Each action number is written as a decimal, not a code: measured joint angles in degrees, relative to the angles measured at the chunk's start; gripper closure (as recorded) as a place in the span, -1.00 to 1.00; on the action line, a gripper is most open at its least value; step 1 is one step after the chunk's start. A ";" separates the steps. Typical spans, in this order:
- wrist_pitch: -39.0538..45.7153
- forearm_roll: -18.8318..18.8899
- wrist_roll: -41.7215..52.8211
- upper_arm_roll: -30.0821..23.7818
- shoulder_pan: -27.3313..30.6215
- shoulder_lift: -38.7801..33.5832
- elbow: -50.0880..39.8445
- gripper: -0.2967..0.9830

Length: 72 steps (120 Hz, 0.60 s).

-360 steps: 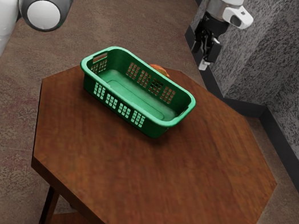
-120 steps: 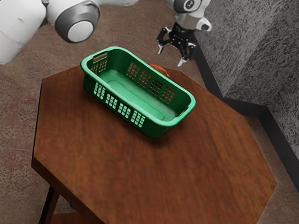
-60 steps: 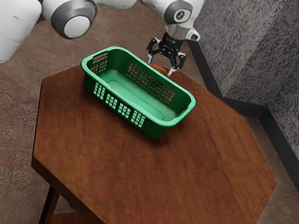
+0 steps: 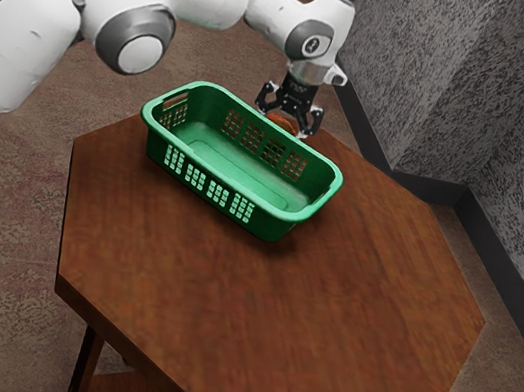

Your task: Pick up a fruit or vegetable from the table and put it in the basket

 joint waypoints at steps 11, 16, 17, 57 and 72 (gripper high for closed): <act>0.35 -0.41 -0.02 0.00 0.07 0.38 0.00 -0.54; 0.51 -0.57 -0.02 -0.01 0.08 0.53 0.00 -0.54; 0.54 -0.60 -0.02 -0.01 0.08 0.56 0.00 -0.54; 1.14 -1.59 -0.02 0.08 0.16 1.08 0.00 -0.35; 1.20 -1.76 -0.06 0.14 0.17 1.41 -0.07 -0.10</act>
